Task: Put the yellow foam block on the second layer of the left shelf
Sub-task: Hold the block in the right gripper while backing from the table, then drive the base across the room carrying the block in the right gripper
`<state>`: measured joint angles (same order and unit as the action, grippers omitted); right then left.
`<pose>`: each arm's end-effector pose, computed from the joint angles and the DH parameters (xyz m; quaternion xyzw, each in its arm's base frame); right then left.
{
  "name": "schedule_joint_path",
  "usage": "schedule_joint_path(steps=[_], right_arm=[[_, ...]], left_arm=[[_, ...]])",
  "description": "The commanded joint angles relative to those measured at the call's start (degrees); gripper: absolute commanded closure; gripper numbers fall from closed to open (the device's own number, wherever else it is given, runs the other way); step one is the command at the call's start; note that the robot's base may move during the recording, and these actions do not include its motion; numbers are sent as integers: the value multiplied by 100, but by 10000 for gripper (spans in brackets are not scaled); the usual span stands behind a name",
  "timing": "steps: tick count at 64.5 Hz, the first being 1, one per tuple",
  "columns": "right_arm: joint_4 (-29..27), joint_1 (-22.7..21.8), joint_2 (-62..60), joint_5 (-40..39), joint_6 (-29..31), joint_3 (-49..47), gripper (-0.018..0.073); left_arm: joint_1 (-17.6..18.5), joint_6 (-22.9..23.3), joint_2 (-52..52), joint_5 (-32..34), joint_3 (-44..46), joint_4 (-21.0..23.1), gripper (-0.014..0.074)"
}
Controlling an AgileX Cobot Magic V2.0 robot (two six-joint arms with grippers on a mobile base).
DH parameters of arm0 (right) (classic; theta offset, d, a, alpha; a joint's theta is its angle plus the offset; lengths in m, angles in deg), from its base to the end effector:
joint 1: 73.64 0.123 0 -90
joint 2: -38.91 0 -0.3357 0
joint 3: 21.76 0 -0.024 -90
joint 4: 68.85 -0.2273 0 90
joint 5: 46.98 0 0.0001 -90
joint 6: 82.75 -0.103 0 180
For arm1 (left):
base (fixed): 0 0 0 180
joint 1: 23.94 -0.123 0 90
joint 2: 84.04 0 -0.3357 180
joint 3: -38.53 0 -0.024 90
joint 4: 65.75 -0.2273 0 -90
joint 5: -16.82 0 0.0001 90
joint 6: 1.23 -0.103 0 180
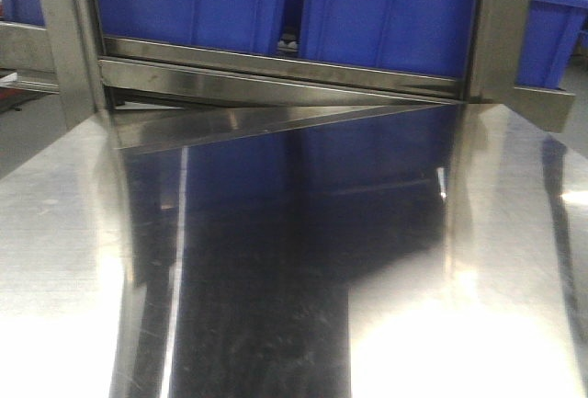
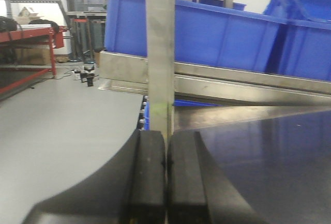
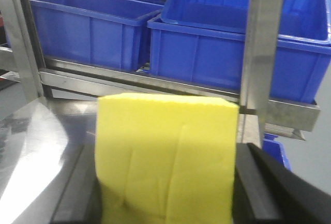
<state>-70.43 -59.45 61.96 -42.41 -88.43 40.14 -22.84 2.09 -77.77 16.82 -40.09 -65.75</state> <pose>0.0178 0.0047 0.2991 -0.0434 0.7028 0.1329 0.6975 -0.0068 0.0001 0.2129 -0.0131 0.6748 -0.0285 0.7374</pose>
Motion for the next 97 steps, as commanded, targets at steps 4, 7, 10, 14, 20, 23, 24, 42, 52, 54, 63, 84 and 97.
schedule_joint_path(steps=[4,7,10,14,20,23,24,42,52,54,63,84,97], right_arm=[[65,-40,39,-527,47,-171,90],[65,-40,39,-527,47,-171,90],[65,-40,39,-527,47,-171,90],[65,-40,39,-527,47,-171,90],[65,-40,39,-527,47,-171,90],[65,-40,39,-527,47,-171,90],[65,-40,39,-527,47,-171,90],[65,-40,39,-527,47,-171,90],[65,-40,39,-527,47,-171,90],[65,-40,39,-527,47,-171,90],[65,-40,39,-527,47,-171,90],[65,-40,39,-527,47,-171,90],[65,-40,39,-527,47,-171,90]], left_arm=[[28,19,-104,468,-153,32,472],[28,19,-104,468,-153,32,472],[28,19,-104,468,-153,32,472],[28,19,-104,468,-153,32,472],[28,19,-104,468,-153,32,472],[28,19,-104,468,-153,32,472],[28,19,-104,468,-153,32,472],[28,19,-104,468,-153,32,472],[28,19,-104,468,-153,32,472],[28,19,-104,468,-153,32,472],[28,19,-104,468,-153,32,472],[28,19,-104,468,-153,32,472],[28,19,-104,468,-153,32,472]])
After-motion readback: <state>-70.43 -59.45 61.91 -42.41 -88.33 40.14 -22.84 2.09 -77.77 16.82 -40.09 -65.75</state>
